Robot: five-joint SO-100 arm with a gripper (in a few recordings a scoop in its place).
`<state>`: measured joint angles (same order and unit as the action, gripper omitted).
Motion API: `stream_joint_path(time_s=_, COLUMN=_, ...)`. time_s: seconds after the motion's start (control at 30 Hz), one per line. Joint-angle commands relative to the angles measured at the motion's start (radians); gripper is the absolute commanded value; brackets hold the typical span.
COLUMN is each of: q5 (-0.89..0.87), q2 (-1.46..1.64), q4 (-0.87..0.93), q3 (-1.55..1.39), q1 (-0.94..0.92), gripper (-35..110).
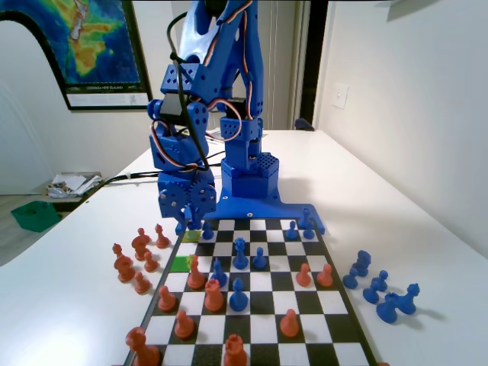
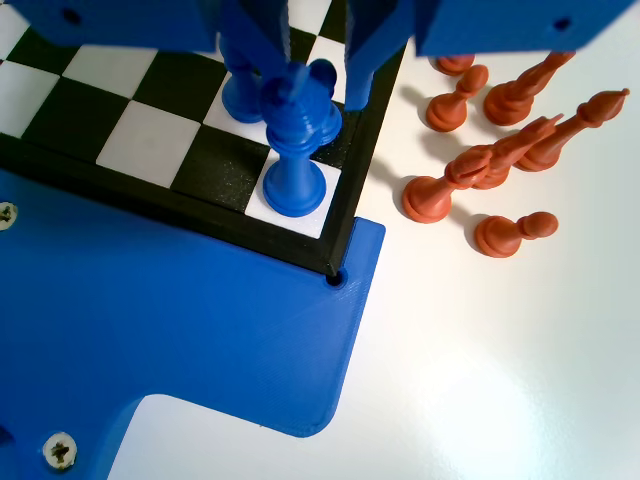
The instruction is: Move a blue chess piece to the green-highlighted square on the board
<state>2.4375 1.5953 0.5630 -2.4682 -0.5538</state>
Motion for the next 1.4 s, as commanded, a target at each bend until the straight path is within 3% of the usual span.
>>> stream_joint_path(time_s=0.0, q5=0.018, q2=0.015, q4=-0.005, q3=-0.009, q1=-0.015, gripper=10)
stream_joint_path(time_s=0.8, q5=0.075, q2=0.015, q4=-0.034, q3=-0.029, q1=-0.028, gripper=1)
stream_joint_path(time_s=1.13, q5=-0.009, q2=0.002, q4=0.213, q3=0.187, q1=0.009, gripper=1)
stream_joint_path(time_s=1.37, q5=-0.118, q2=-0.089, q4=0.281, q3=0.342, q1=0.060, gripper=1)
